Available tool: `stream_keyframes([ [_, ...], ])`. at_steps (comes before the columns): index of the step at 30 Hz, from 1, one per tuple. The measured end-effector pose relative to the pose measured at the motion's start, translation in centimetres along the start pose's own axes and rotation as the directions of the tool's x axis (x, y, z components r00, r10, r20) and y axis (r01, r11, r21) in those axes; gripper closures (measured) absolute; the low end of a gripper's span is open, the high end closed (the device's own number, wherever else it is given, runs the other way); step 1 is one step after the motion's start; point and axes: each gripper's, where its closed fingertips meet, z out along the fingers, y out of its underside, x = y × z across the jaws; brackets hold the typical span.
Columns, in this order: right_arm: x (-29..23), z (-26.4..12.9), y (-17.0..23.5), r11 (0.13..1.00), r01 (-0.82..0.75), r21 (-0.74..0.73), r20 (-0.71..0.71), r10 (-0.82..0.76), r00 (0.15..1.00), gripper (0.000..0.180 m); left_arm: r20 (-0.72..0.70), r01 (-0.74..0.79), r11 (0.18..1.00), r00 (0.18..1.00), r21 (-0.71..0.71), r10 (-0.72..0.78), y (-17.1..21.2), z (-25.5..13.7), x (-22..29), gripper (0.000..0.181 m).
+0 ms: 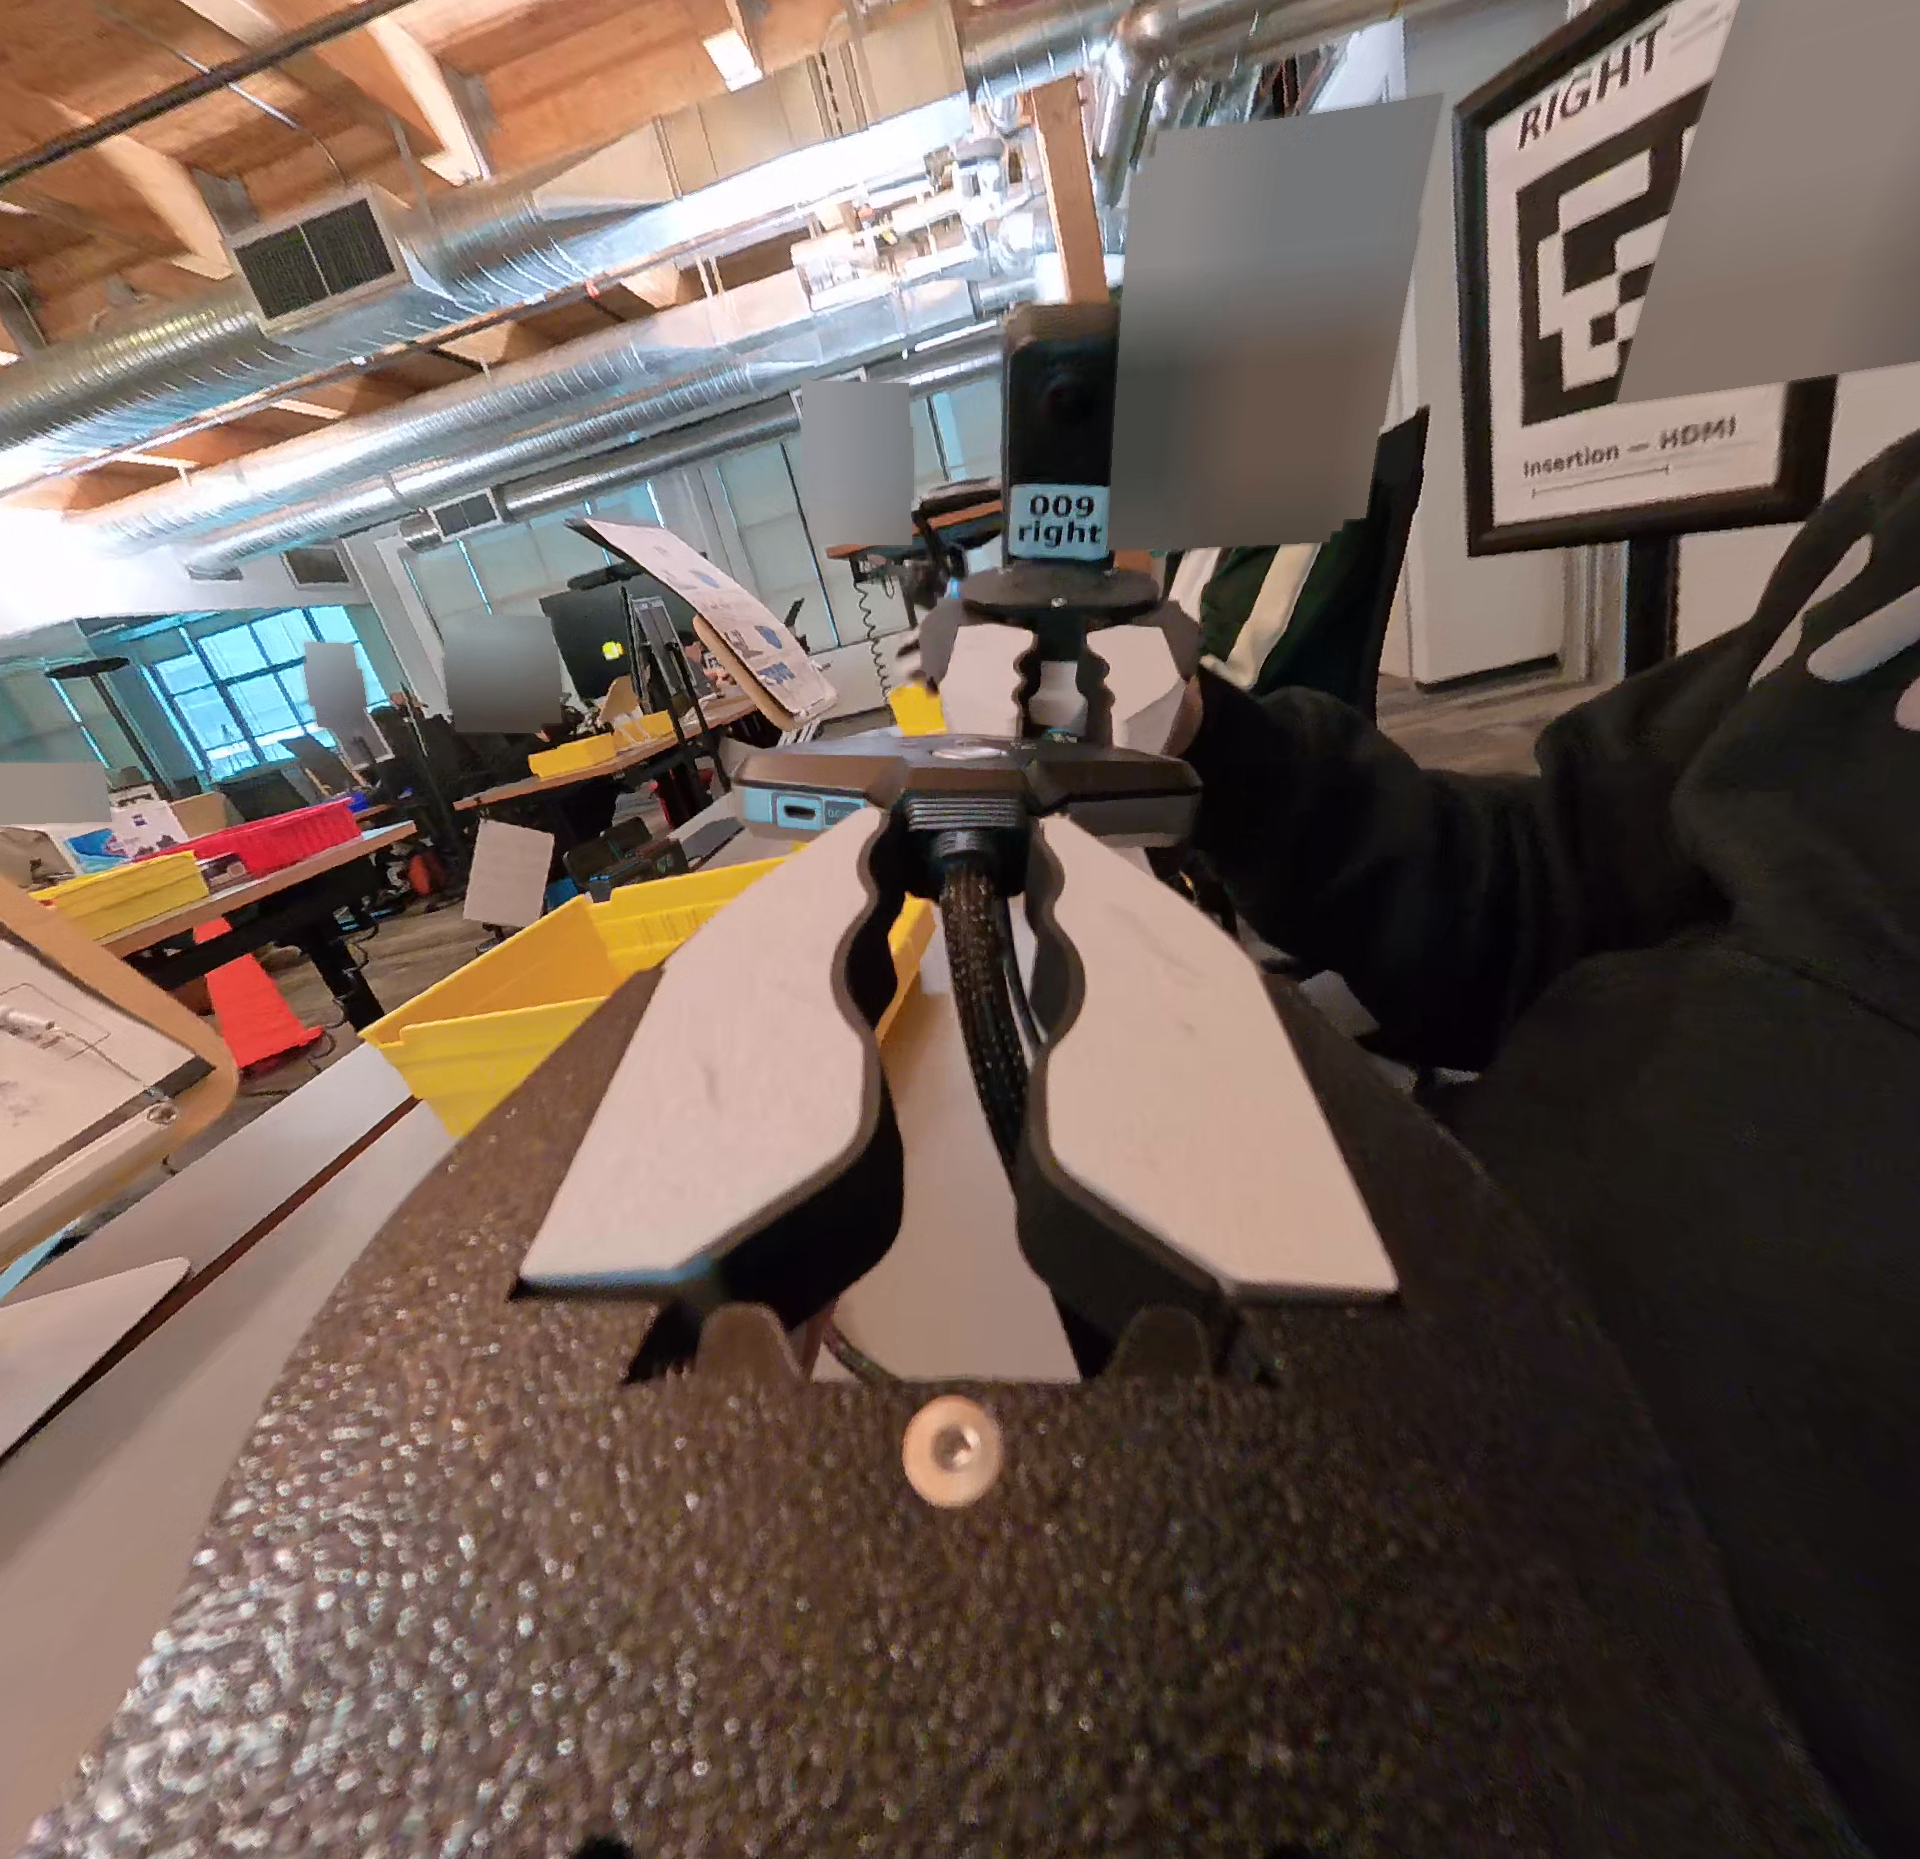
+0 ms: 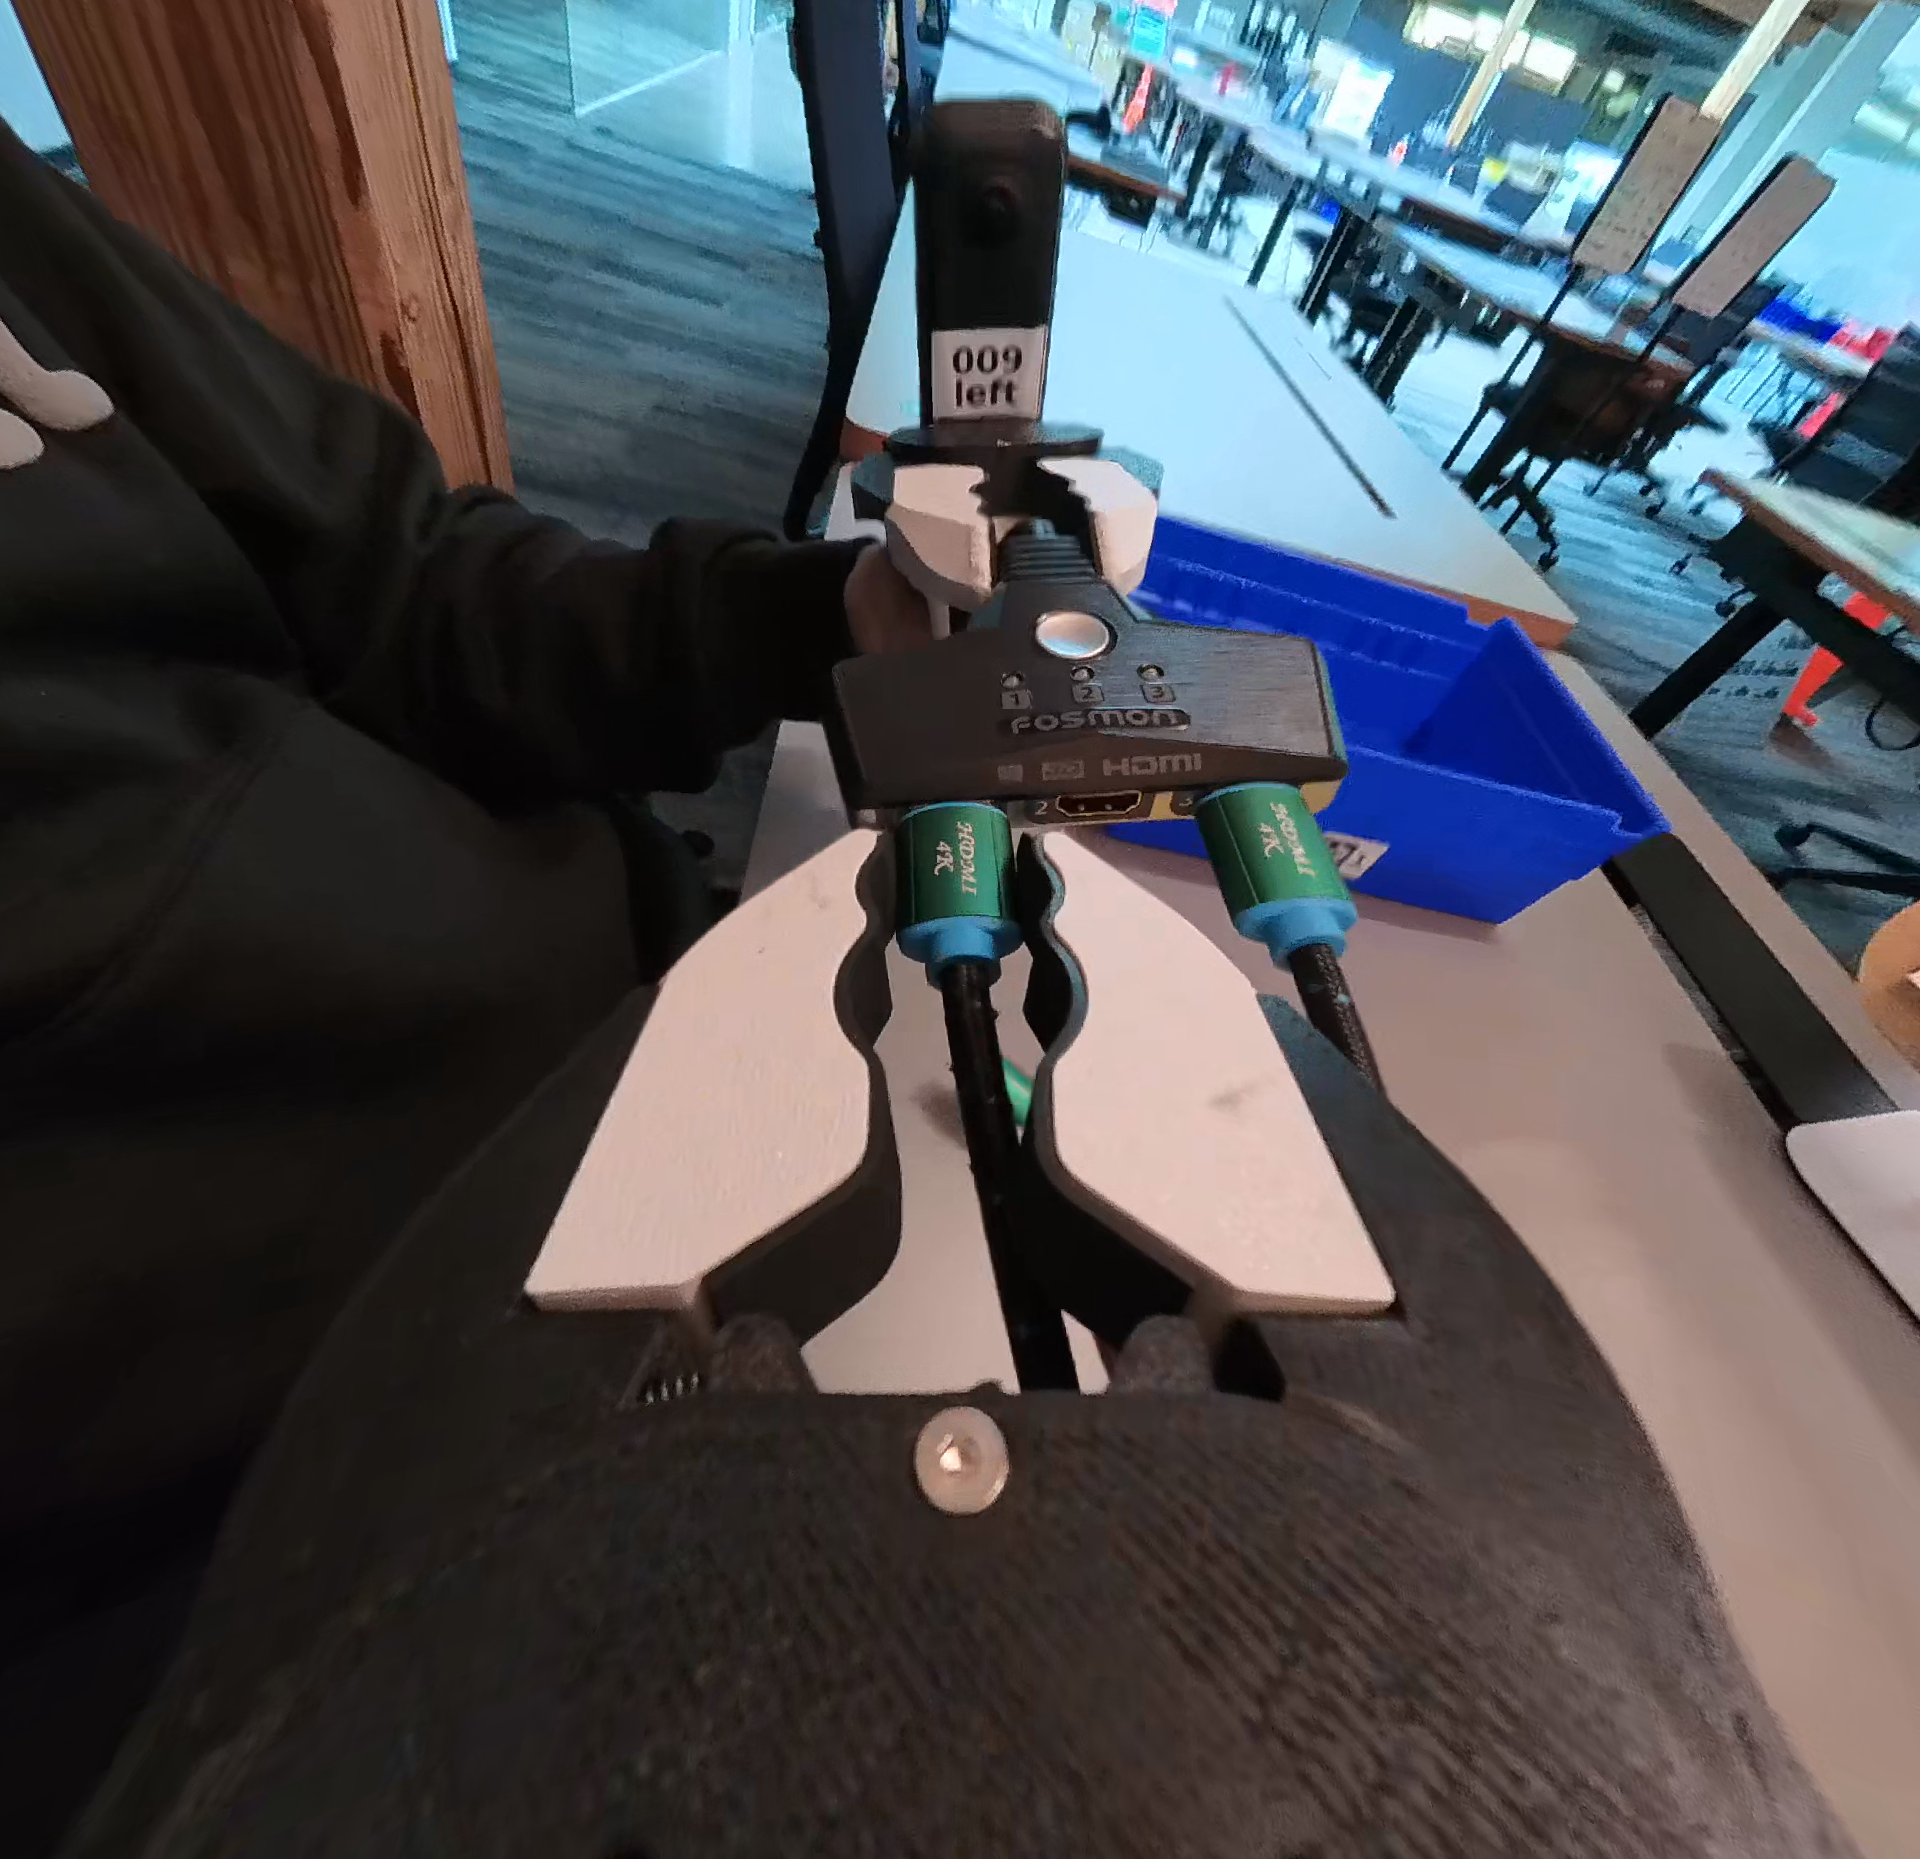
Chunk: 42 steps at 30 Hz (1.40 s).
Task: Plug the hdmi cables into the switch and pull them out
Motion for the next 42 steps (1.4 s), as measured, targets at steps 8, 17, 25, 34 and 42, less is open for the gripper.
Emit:
stream_keyframes([
  [8, 0.1, 0.7, 0.5, 0.999, 0.009, 0.044, 0.011, -0.009, 1.000, 0.157, 0.005, 0.070, 0.997, 0.998, -0.030, -0.070, 0.3, -0.3, -0.5, 0.158],
  [17, 0.4, 1.5, 1.4, 0.997, 0.069, 0.040, 0.010, -0.069, 0.998, 0.157, 0.008, 0.041, 0.998, 0.999, -0.040, -0.041, 0.6, -0.7, -0.8, 0.158],
  [25, 0.9, 0.9, 1.8, 0.990, 0.136, -0.026, -0.018, -0.137, 0.990, 0.156, 0.007, -0.019, 0.993, 1.000, -0.119, 0.020, 1.2, -0.6, -0.6, 0.158],
  [34, 0.5, 0.4, 2.7, 0.956, 0.234, -0.179, -0.034, -0.244, 0.969, 0.156, -0.015, -0.032, 0.986, 0.999, -0.165, 0.030, 1.7, -0.2, 0.0, 0.158],
  [42, 0.3, 0.7, 2.3, 0.981, 0.170, -0.098, -0.007, -0.172, 0.985, 0.157, -0.019, -0.027, 0.989, 1.000, -0.148, 0.024, 1.7, -0.4, -0.2, 0.158],
])
